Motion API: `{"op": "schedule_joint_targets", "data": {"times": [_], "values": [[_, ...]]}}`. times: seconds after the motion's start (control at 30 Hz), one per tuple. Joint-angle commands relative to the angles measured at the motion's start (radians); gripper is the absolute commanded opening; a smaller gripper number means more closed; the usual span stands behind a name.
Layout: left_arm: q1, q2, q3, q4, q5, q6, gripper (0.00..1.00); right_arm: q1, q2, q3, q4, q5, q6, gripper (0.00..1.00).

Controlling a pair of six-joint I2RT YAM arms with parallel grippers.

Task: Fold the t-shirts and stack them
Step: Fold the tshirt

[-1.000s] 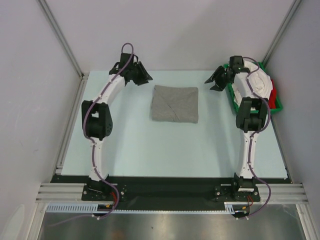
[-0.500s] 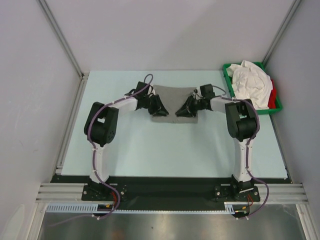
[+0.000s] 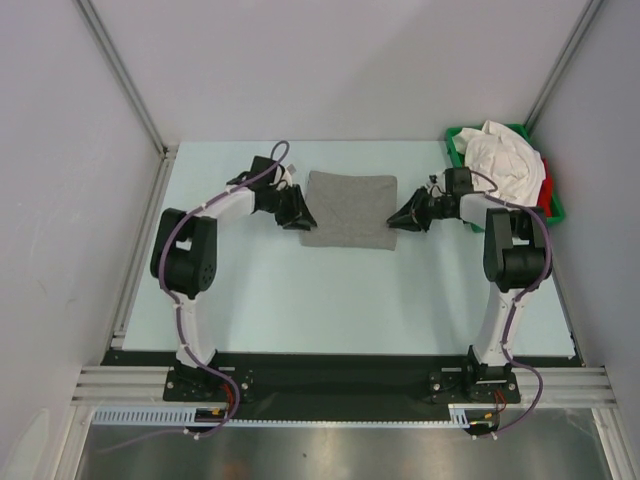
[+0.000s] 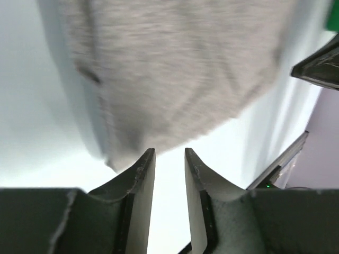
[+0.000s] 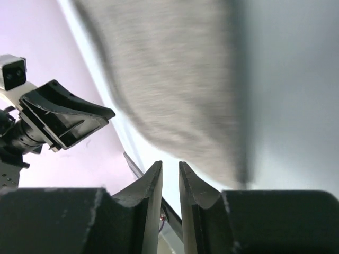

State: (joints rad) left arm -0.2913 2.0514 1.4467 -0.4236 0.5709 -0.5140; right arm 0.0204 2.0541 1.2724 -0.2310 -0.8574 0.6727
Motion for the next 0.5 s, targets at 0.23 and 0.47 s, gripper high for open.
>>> {"op": "schedule_joint_targets", "data": {"times": [0.23,0.47], "values": [[-0.026,-0.040,-0.041,0.183,0.124,-0.153,0.34,0.139,-0.002,0.053,0.111,-0.051,0.070,0.26],[0.009,0.053,-0.120,0.157,0.004,-0.009,0.33,0.059,0.084,-0.025,0.029,0.001,-0.103,0.25]]}}
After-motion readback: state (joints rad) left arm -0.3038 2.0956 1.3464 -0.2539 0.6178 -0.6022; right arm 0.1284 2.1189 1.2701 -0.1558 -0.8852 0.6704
